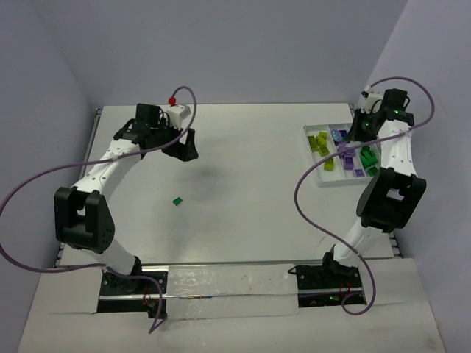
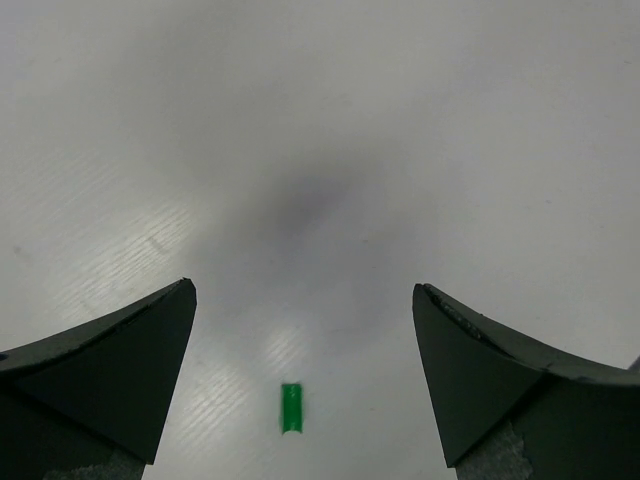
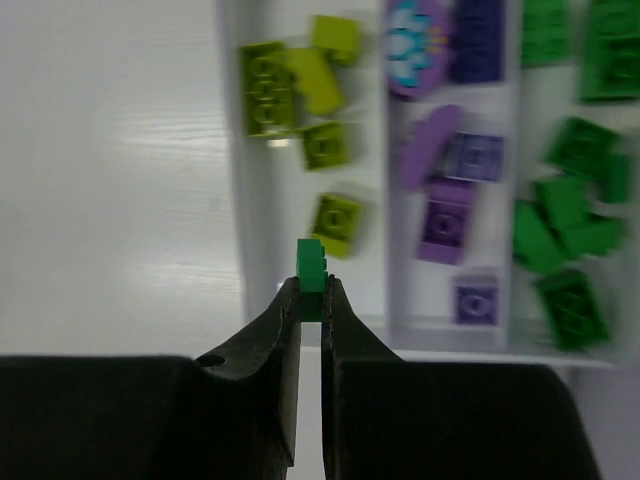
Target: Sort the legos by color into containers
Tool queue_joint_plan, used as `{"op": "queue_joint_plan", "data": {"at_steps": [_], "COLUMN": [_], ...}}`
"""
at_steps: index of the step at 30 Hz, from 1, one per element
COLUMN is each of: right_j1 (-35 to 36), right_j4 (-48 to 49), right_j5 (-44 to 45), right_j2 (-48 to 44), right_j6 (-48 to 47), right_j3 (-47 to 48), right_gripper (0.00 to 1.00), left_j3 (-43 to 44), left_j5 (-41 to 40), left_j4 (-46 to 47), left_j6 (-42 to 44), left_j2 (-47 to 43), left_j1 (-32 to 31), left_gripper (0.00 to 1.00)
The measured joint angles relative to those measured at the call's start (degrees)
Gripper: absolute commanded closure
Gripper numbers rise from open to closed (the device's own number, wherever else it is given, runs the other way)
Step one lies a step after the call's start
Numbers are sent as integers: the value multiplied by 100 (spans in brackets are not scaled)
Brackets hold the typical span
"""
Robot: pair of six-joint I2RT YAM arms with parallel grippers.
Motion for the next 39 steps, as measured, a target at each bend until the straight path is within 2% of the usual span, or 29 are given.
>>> {"op": "queue_joint_plan", "data": {"at_steps": [3, 8, 16, 18, 21, 24, 25, 29, 33, 36, 39], "right_j1": [-250, -331, -330, -330, -330, -329, -327, -312, -253, -164, 18], "right_j4": [108, 368, 892, 963, 997, 1013, 1006, 1003, 972, 907, 766], "right_j5": [798, 1683, 2408, 2485, 2503, 2497, 2496, 2499, 2500, 2453, 2264], "right_j2": [99, 603, 1701, 1920, 2148, 2344, 2389, 2464, 2463, 2391, 2009], "right_j6": [-358, -734, -876, -880, -898, -897, -897, -897, -894, -864, -792], "right_j3": [101, 287, 750, 844, 980, 1223, 1294, 1493, 1516, 1477, 1198], "right_gripper": [100, 100, 100, 97, 82, 51, 46, 36, 33, 17, 14], "left_j3": [49, 161, 376, 432, 493, 544, 545, 540, 398, 65, -455], "left_j5": [-51, -76, -71, -68, -64, -59, -60, -86, -99, -112, -124], "left_j4": [-200, -494, -834, -922, -1029, -1116, -1143, -1277, -1420, -1639, -1812], "left_j6": [-81, -95, -63, -50, -33, 2, 19, 193, 598, 1069, 1568], "left_j2": [175, 329, 546, 613, 686, 775, 799, 836, 825, 766, 562], "left_j1": [289, 298, 502, 603, 751, 875, 907, 963, 963, 963, 963], "left_gripper": [1, 1, 1, 1, 1, 1, 1, 1, 11, 18, 23]}}
